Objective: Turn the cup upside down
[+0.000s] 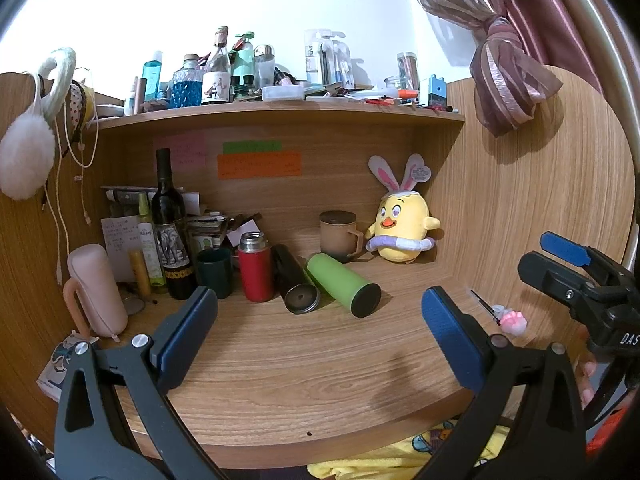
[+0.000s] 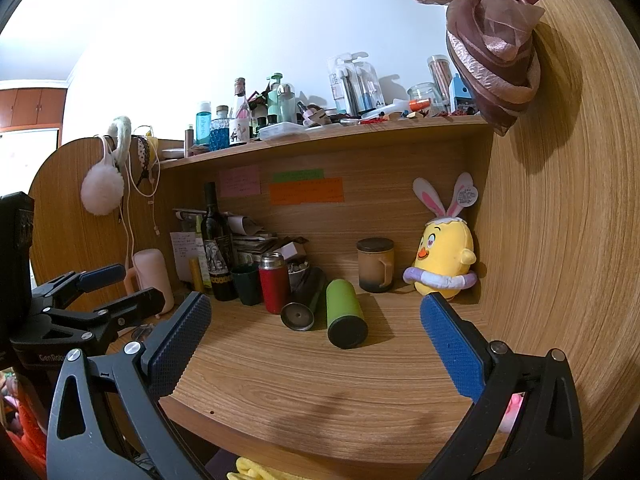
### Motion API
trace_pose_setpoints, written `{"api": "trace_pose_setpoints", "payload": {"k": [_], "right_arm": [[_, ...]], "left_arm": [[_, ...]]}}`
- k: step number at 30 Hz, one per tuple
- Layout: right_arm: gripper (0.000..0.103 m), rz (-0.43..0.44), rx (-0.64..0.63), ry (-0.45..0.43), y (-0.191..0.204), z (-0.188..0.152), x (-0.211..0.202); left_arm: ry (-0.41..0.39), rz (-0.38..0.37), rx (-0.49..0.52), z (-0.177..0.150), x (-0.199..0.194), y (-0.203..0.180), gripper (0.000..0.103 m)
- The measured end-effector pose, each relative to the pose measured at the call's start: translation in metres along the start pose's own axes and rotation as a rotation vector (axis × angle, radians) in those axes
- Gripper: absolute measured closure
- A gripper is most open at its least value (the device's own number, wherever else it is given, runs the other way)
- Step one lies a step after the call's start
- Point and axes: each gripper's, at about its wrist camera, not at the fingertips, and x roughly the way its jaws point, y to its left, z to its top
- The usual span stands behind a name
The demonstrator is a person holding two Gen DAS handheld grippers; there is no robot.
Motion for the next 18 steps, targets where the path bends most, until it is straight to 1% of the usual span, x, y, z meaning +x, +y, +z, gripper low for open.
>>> {"api": "trace_pose_setpoints", "payload": {"k": [6, 7, 18], "right_arm": [[0.0, 0.004, -0.003, 0.002, -0.0021, 0.0007, 0.0005], [0.0, 0.004, -0.006, 0.002, 0.0024, -0.0001, -0.0012], [0.0, 0.005, -0.01, 0.006, 0.0053, -0.0033, 0.0005]], "left_arm": [[0.008, 0.002, -0.003, -0.0008, 0.0025, 0.0009, 0.0], [0.009, 0.002, -0.003, -0.0011, 0.0026, 0.0009, 0.0], [-0.003, 0.004, 0.004, -0.0001, 0.0005, 0.0033, 0.0]]}}
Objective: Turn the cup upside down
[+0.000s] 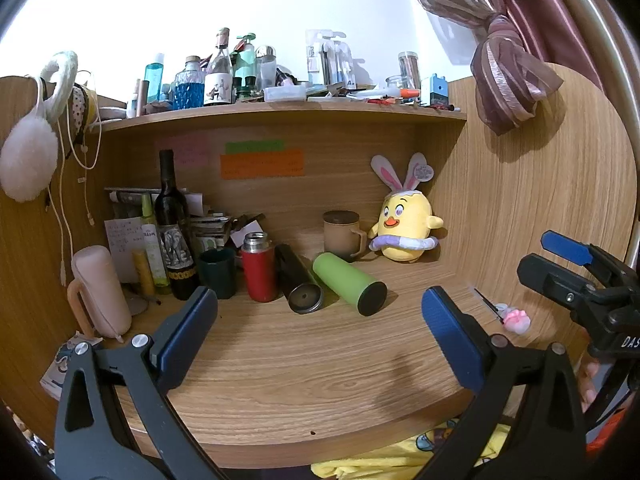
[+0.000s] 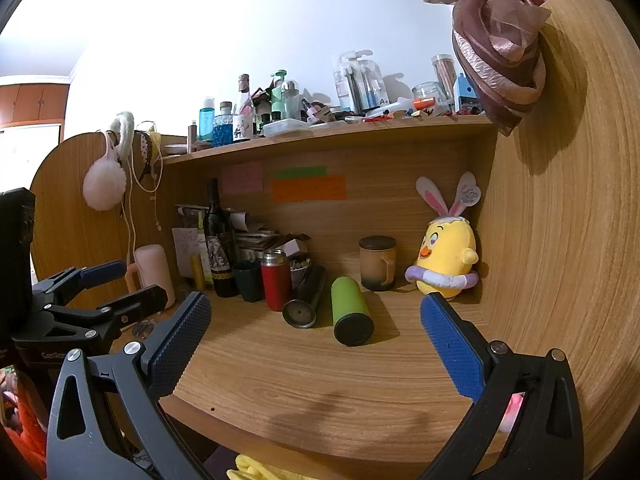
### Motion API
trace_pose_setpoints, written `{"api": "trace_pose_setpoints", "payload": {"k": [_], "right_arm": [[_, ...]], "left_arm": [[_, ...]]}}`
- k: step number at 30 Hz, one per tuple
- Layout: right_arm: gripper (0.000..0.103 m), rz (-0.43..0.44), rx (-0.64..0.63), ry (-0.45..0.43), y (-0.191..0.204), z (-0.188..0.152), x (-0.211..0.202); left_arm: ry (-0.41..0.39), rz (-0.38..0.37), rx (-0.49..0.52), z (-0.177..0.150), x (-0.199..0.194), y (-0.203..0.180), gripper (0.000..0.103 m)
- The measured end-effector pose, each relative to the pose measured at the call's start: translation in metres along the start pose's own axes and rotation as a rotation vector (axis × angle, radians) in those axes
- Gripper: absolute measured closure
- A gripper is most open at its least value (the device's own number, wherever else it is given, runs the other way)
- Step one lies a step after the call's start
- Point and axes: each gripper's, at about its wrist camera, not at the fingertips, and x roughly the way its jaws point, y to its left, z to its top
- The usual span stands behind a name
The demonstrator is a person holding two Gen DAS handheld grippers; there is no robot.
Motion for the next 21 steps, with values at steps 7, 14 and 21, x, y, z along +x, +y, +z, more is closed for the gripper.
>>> {"api": "trace_pose_setpoints", "payload": {"k": [7, 14, 21], "right_arm": [[0.0, -0.001, 0.002, 0.001, 0.0012, -0.0009, -0.0009], [0.0, -0.001, -0.001, 0.002, 0.0006, 0.0004, 0.0], [0.0, -0.004, -0.001, 0.004, 0.0026, -0.0008, -0.0005]], "left_arm": [[-0.007, 0.002, 0.007, -0.0001, -0.0035, -0.0001, 0.0], [-0.007, 0.003, 0.007, 0.0001, -0.0034, -0.0006, 0.0], [0.0, -0.003, 0.006, 0.0004, -0.0031, -0.002, 0.0]]}}
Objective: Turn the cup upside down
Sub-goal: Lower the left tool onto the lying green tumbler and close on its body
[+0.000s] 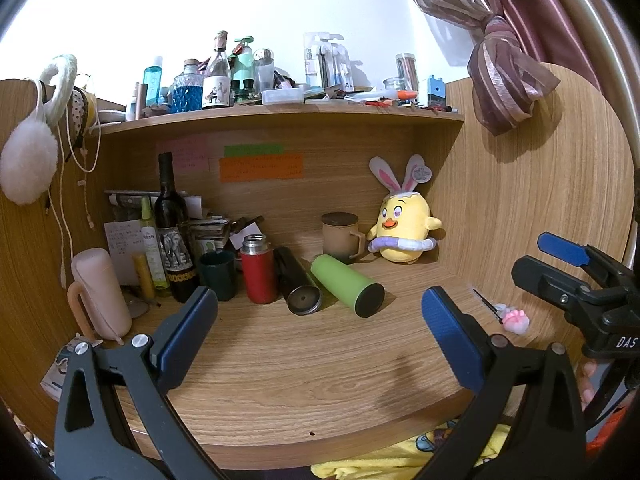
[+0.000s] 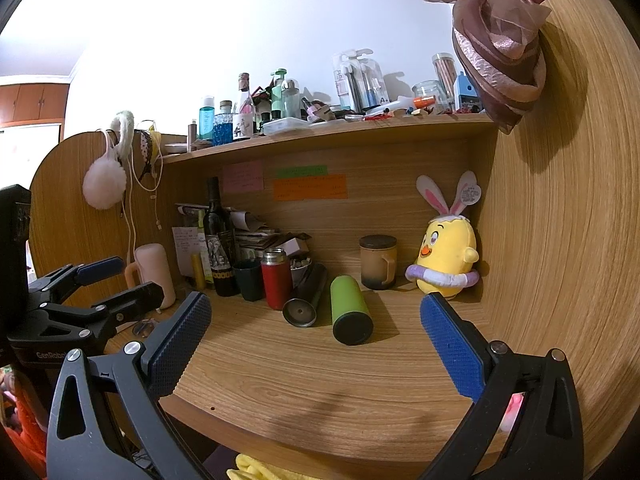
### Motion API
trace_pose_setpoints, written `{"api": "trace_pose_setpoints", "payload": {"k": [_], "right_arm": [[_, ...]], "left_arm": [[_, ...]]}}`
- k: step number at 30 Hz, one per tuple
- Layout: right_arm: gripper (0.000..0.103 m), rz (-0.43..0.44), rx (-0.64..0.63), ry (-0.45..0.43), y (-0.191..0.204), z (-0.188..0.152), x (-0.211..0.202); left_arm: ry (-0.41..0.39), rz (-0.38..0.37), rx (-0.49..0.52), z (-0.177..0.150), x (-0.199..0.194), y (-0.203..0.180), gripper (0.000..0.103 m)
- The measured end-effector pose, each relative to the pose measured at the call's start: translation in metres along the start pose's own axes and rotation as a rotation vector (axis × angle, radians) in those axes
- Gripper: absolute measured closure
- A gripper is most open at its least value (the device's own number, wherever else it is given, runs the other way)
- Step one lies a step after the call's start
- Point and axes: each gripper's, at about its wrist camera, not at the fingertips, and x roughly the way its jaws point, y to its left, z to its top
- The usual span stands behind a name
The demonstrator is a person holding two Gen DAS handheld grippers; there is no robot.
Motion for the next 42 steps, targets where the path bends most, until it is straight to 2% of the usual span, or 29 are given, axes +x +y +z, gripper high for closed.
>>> {"api": "trace_pose_setpoints", "payload": {"k": [9, 13, 17, 20, 23, 24, 25, 27, 34, 38, 39, 42], "right_arm": [[0.0, 0.004, 0.019, 0.028, -0.013, -0.01, 0.02], [0.0, -0.009, 0.027, 0.059, -0.026, -0.011, 0.038], [0.0, -0.051, 0.042, 0.083, -0.048, -0.013, 0.059], [0.0, -0.087, 0.066, 0.11, -0.067, -0.015, 0.073], [0.0, -0.108, 0.105, 0.134, -0.087, -0.017, 0.084], [0.0, -0.115, 0.121, 0.143, -0.095, -0.019, 0.088], [0.0, -0.122, 0.134, 0.149, -0.1, -0.02, 0.09], [0.0, -0.129, 0.159, 0.162, -0.112, -0.023, 0.095], [0.0, -0.138, 0.212, 0.209, -0.136, -0.034, 0.112], [0.0, -0.138, 0.222, 0.222, -0.143, -0.038, 0.118], [0.0, -0.138, 0.224, 0.224, -0.144, -0.039, 0.12], [0.0, -0.13, 0.235, 0.231, -0.146, -0.04, 0.124]], "left_arm": [[0.036, 0.008, 0.015, 0.0, 0.021, -0.004, 0.0], [0.076, 0.005, 0.029, 0.004, 0.054, -0.006, 0.0], [0.145, -0.045, 0.006, 0.009, 0.101, -0.006, 0.0], [0.249, -0.136, -0.037, 0.017, 0.151, -0.006, 0.0], [0.407, -0.279, -0.115, 0.023, 0.215, -0.004, 0.0], [0.454, -0.315, -0.139, 0.023, 0.234, -0.005, 0.004], [0.489, -0.337, -0.155, 0.023, 0.249, -0.006, 0.017], [0.576, -0.359, -0.168, 0.022, 0.283, -0.012, 0.03], [0.728, -0.265, -0.218, 0.006, 0.362, -0.02, 0.032], [0.76, -0.182, -0.215, -0.006, 0.385, -0.02, 0.032], [0.76, -0.167, -0.21, -0.007, 0.388, -0.022, 0.028], [0.738, -0.131, -0.145, -0.009, 0.389, -0.038, 0.027]]}}
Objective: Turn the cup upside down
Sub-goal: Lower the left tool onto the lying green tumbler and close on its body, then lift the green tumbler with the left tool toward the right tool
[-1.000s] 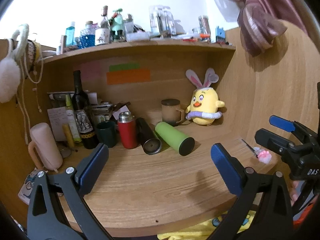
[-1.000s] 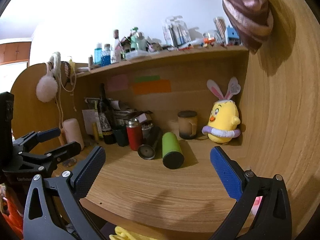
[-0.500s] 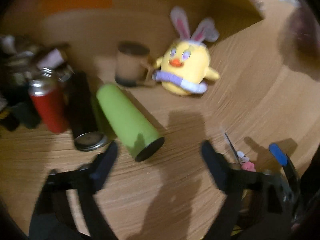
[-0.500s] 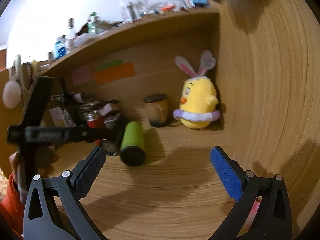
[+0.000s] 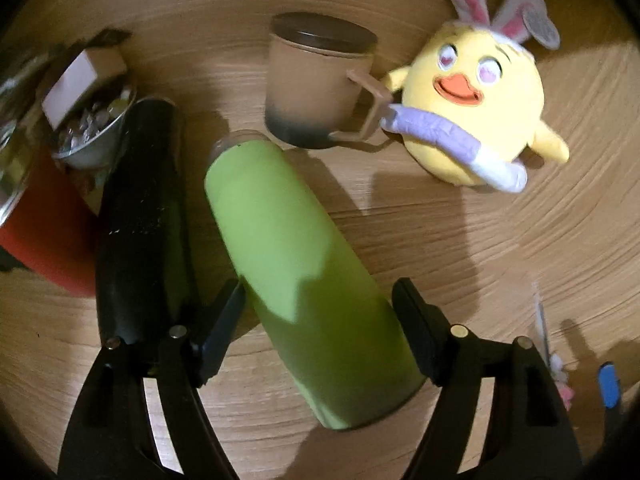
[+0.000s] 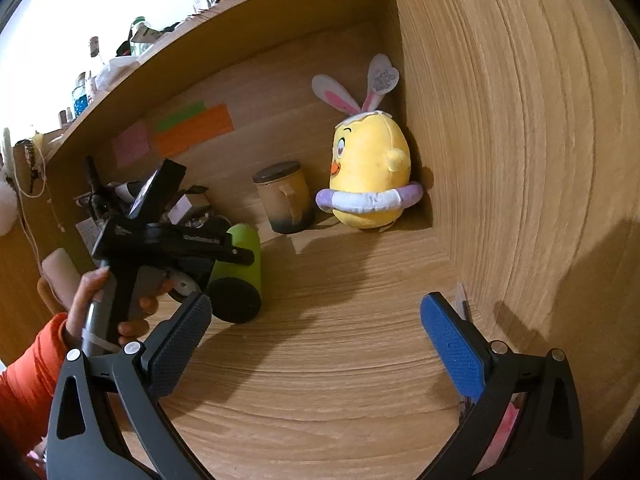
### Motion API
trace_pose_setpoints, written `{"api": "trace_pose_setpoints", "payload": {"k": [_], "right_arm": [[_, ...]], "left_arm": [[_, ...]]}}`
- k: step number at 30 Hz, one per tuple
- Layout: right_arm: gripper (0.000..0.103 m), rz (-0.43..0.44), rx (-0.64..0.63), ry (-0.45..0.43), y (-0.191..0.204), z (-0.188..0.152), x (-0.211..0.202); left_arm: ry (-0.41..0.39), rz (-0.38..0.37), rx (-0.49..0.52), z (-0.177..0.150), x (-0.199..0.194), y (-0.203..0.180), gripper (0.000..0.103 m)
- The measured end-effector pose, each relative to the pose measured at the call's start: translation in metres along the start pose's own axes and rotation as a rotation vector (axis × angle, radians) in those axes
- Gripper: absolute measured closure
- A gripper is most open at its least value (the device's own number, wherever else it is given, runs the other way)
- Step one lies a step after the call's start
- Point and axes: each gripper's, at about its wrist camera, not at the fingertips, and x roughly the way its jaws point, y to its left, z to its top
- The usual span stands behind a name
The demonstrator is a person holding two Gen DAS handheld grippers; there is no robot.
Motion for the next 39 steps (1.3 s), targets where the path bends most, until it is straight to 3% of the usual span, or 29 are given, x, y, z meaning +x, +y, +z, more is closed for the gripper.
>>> {"api": "trace_pose_setpoints", "payload": {"k": [3, 9, 17, 22, 31, 39], "right_arm": [[0.0, 0.007, 0.007, 0.008, 0.0, -0.002, 0.002], [0.0, 0.001, -0.007, 0.004, 0.003, -0.004, -0.004], [0.0, 0.014, -0.025, -0.016, 0.013, -0.007, -0.021], [0.0, 0.025, -0.055, -0.025, 0.023, -0.016, -0.038], [0.0, 0.079, -0.068, -0.059, 0.041, -0.03, -0.068], [0.0, 0.114, -0.151, -0.066, 0.073, -0.042, -0.077]], "left_arm": [[-0.028, 0.058, 0.041, -0.003, 0.0, -0.012, 0.027], [-0.042, 0.098, 0.102, -0.014, -0.005, -0.025, 0.03], [-0.034, 0.077, 0.169, -0.051, -0.025, -0.034, 0.038], [-0.026, 0.052, 0.223, -0.097, -0.05, -0.033, 0.039], [-0.032, 0.022, 0.158, -0.168, -0.097, -0.009, 0.039], [-0.001, -0.008, 0.04, -0.19, -0.118, 0.01, 0.039]]}}
